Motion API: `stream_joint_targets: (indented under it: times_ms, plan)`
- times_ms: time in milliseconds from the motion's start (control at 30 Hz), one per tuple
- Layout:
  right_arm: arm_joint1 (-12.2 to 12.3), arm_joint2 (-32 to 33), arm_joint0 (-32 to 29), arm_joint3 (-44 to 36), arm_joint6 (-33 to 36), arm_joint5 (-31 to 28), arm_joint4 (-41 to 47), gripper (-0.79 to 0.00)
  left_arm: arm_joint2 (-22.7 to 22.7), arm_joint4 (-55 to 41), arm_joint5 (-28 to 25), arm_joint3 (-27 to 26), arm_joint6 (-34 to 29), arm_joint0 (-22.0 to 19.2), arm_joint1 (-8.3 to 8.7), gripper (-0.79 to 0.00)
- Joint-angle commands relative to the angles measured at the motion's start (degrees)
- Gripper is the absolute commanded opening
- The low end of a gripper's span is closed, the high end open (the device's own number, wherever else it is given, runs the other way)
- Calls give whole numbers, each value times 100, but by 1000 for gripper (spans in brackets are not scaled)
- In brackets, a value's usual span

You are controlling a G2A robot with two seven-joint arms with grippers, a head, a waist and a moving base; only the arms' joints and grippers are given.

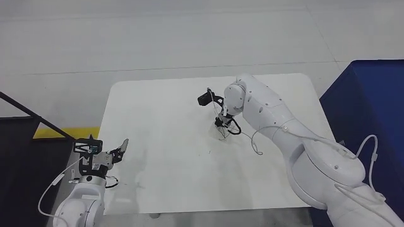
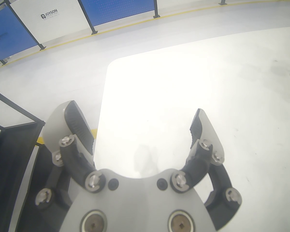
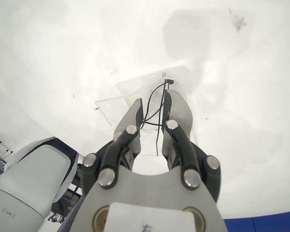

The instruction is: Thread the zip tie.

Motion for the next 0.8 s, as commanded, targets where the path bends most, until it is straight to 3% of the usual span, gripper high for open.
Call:
stream_joint_targets:
  times_ms: [0,100,267,567,767]
  plan:
    - [-22,18,8,48,-1,-8,-3,-656,0,0,0,0,0,0,0,0]
    - [-57,39,14,131,14,0,-23,-720,0,0,0,0,0,0,0,0]
    - [-116,70,-2,227,54,-39,-45,-733,0,0,0,0,0,0,0,0]
    - [-209,144,3,400,21,-5,-87,-653,0,0,0,0,0,0,0,0]
    - [-274,172,-59,440,63,-87,-112,-656,0,0,0,0,0,0,0,0]
